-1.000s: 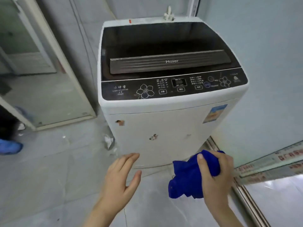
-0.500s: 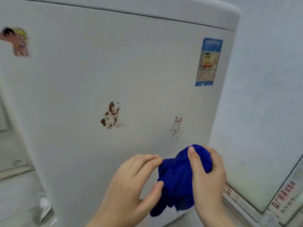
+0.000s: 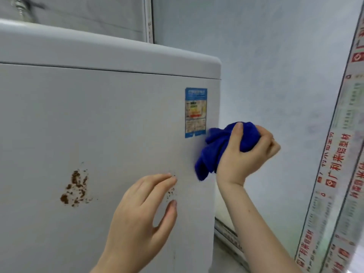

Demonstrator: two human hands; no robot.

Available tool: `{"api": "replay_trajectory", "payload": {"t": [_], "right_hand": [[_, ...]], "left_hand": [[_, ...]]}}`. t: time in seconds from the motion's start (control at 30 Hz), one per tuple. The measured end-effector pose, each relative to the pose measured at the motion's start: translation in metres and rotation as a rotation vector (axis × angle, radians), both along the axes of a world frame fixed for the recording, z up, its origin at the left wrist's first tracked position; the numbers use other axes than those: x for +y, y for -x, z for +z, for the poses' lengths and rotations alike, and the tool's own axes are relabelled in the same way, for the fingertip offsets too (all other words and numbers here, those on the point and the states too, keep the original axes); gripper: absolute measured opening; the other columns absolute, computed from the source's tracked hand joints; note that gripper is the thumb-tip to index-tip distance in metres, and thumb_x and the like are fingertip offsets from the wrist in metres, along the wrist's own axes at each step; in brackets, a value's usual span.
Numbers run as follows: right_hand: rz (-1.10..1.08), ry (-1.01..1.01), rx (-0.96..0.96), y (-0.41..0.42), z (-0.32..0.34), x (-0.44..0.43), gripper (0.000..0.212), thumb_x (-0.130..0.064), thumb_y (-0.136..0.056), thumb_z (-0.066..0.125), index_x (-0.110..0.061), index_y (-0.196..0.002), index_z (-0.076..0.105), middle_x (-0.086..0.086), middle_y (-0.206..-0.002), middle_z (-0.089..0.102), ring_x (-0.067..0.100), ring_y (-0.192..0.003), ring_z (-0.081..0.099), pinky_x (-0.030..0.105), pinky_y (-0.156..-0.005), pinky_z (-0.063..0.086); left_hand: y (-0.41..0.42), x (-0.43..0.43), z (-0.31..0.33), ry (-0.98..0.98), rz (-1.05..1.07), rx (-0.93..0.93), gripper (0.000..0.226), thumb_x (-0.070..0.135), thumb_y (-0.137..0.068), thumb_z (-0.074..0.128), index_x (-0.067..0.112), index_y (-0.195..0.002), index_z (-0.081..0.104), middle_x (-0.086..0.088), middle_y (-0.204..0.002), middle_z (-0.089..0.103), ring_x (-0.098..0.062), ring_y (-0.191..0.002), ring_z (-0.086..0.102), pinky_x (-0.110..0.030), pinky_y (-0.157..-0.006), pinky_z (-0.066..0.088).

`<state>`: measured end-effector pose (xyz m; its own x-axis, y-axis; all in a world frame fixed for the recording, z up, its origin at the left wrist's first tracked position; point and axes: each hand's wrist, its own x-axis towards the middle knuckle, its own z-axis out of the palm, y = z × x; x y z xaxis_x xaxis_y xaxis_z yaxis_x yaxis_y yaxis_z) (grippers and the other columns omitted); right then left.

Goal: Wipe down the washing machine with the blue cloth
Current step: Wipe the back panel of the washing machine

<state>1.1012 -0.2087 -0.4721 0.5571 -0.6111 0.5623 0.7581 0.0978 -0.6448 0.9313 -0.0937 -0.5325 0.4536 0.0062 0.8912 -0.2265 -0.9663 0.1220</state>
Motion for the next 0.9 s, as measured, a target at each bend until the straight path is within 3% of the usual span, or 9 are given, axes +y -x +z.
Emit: {"api": "replay_trajectory", "payload": {"t": [0.13,0.27,0.37,0.43,0.57,0.63,0.7,0.8,0.9], "right_hand": [[0.315,0.198,0.125,0.017,-0.048,0.046,0.019,-0.03,-0.094,0.066,-0.027,-0.101,0.048,0.004,-0.11,0.046,-0.01,-0.09,0.05,0.002,-0.074,0.037],[0.269,0.305,0.086,0.012,-0.062,0.043,0.029,-0.058,-0.08,0.061,-0.046,-0.102,0.047,-0.002,-0.114,0.049,0.004,-0.105,0.048,0.015,-0.086,0.04],[0.17,0.345,-0.045,0.015,-0.068,0.049,0.039,-0.05,-0.077,0.071,-0.03,-0.107,0.057,-0.008,-0.111,0.046,0.01,-0.105,0.052,0.016,-0.089,0.043],[0.14,0.365,-0.082,0.016,-0.099,0.057,0.031,-0.042,-0.082,0.071,-0.023,-0.103,0.061,-0.009,-0.106,0.044,0.016,-0.102,0.054,0.023,-0.088,0.046],[0.229,0.19,0.291,0.016,-0.173,0.044,0.023,-0.054,-0.079,0.064,-0.038,-0.091,0.052,-0.005,-0.1,0.048,-0.002,-0.09,0.053,0.036,-0.08,0.047],[0.255,0.138,0.405,0.011,-0.168,0.036,0.023,-0.04,-0.083,0.073,-0.037,-0.09,0.051,-0.002,-0.102,0.049,-0.009,-0.085,0.052,0.042,-0.086,0.047],[0.225,0.118,0.282,0.004,-0.122,0.036,0.026,-0.034,-0.083,0.075,-0.028,-0.096,0.054,0.0,-0.104,0.05,-0.01,-0.088,0.051,0.035,-0.09,0.045],[0.136,0.203,-0.051,0.004,-0.025,0.049,0.031,-0.041,-0.079,0.073,-0.024,-0.098,0.056,-0.003,-0.101,0.05,0.0,-0.092,0.053,0.021,-0.082,0.048],[-0.017,0.236,-0.212,0.008,-0.006,0.068,0.028,-0.032,-0.081,0.077,-0.015,-0.098,0.063,0.002,-0.101,0.049,0.016,-0.091,0.055,0.03,-0.08,0.052]], "left_hand": [[0.002,0.0,-0.01,0.012,-0.005,-0.057,0.029,0.024,-0.091,0.056,0.013,-0.113,0.072,0.006,-0.119,0.064,-0.012,-0.111,0.061,-0.027,-0.093,0.047],[0.013,0.017,-0.017,-0.081,0.077,-0.026,0.027,0.022,-0.09,0.057,0.013,-0.108,0.074,0.002,-0.117,0.067,-0.02,-0.106,0.065,-0.034,-0.088,0.049],[0.021,0.027,-0.016,-0.097,0.153,-0.067,0.026,0.022,-0.09,0.057,0.011,-0.105,0.075,-0.001,-0.117,0.068,-0.022,-0.108,0.065,-0.035,-0.093,0.049],[0.022,0.03,-0.014,-0.102,0.186,-0.095,0.025,0.02,-0.09,0.057,0.009,-0.104,0.075,-0.002,-0.118,0.068,-0.022,-0.111,0.064,-0.033,-0.097,0.047],[0.023,0.031,-0.015,-0.104,0.192,-0.122,0.022,0.013,-0.088,0.061,0.006,-0.103,0.075,-0.005,-0.118,0.068,-0.026,-0.111,0.065,-0.037,-0.096,0.049],[0.023,0.03,-0.016,-0.126,0.216,-0.132,0.022,0.012,-0.088,0.061,0.006,-0.103,0.076,-0.004,-0.12,0.068,-0.025,-0.113,0.064,-0.036,-0.098,0.048],[0.021,0.029,-0.016,-0.15,0.238,-0.136,0.024,0.01,-0.086,0.062,0.007,-0.106,0.076,-0.004,-0.123,0.068,-0.024,-0.117,0.063,-0.034,-0.103,0.046],[0.009,0.03,-0.009,-0.244,0.262,-0.159,0.031,0.008,-0.086,0.062,0.005,-0.115,0.073,-0.006,-0.129,0.065,-0.025,-0.124,0.059,-0.037,-0.11,0.043],[-0.003,0.041,0.004,-0.335,0.329,-0.185,0.042,0.009,-0.085,0.063,0.003,-0.126,0.066,-0.009,-0.137,0.061,-0.029,-0.132,0.053,-0.046,-0.113,0.04]]}}
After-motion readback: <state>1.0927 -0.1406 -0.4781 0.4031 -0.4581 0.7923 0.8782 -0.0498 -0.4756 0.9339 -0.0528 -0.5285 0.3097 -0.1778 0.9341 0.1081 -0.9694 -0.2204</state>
